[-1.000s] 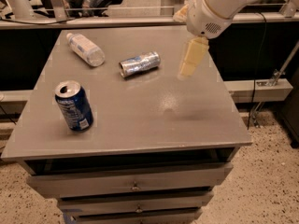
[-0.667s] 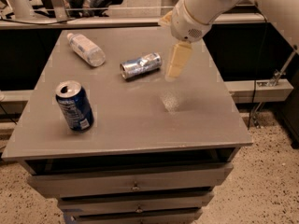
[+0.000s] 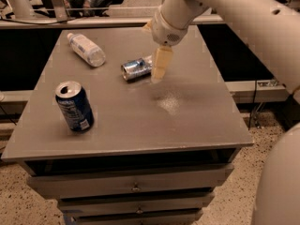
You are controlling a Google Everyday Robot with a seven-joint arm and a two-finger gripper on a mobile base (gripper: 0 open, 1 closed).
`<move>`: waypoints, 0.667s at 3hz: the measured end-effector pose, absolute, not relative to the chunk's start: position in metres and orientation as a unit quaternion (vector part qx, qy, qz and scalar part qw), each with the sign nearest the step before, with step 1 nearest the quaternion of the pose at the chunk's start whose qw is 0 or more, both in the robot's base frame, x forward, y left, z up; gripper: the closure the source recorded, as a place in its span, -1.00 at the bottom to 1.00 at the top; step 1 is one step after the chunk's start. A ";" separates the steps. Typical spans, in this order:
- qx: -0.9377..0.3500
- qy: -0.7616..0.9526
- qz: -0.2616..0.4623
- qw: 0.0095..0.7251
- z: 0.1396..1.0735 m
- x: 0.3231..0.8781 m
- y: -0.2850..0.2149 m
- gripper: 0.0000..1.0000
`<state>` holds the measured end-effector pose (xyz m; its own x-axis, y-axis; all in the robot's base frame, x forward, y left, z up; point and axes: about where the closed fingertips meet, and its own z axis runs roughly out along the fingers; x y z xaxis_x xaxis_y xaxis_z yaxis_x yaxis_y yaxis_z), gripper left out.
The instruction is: Place redbull can upright
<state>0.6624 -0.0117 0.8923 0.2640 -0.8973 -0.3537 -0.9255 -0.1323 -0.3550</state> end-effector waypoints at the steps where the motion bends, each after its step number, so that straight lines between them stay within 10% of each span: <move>1: -0.764 0.598 0.028 0.242 0.878 0.671 0.008 -1.00; 2: -0.776 0.589 0.024 0.223 0.862 0.674 0.024 -1.00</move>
Offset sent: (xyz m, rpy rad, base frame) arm 0.0157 0.0518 -0.0444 -0.1154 0.0389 0.0819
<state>0.6741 0.0238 0.8620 0.3039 -0.9040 -0.3006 -0.9258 -0.2059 -0.3170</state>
